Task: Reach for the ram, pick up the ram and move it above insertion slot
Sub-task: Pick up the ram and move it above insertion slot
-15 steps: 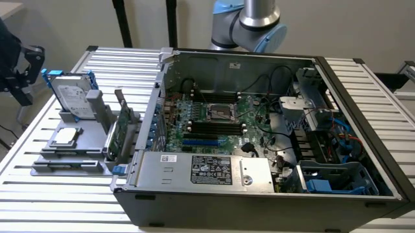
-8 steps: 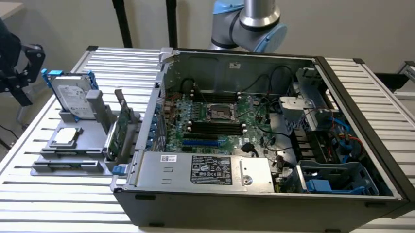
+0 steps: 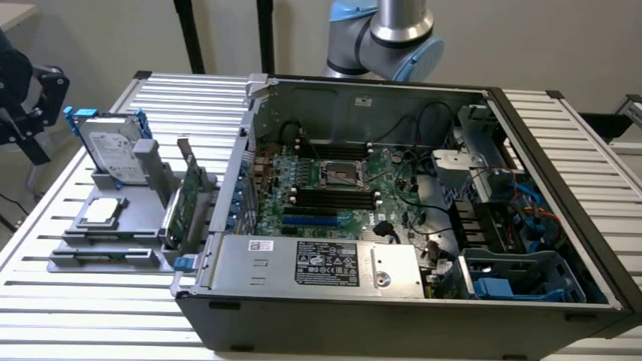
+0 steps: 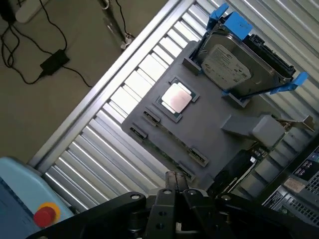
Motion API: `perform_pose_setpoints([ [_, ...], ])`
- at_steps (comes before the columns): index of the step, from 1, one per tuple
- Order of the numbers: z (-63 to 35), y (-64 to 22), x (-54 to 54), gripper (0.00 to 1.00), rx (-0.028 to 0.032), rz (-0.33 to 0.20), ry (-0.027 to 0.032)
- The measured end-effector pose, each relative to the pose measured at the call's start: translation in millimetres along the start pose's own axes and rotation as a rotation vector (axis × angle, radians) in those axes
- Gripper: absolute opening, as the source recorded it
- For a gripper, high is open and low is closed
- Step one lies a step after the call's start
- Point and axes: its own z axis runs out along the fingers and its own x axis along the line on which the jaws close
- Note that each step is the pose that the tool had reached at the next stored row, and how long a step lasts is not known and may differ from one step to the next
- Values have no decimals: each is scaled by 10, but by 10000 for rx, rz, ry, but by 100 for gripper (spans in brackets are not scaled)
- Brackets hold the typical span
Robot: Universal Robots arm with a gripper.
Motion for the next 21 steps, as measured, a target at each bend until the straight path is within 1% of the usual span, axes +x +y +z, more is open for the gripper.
perform_pose_setpoints([
  [5,16,0,0,11,26,-911,8],
  [16,97,-4,0,11,165,-2905,-57],
  [18,107,-4,0,11,199,-3265,-72],
  [21,123,-5,0,11,260,-3817,-112],
])
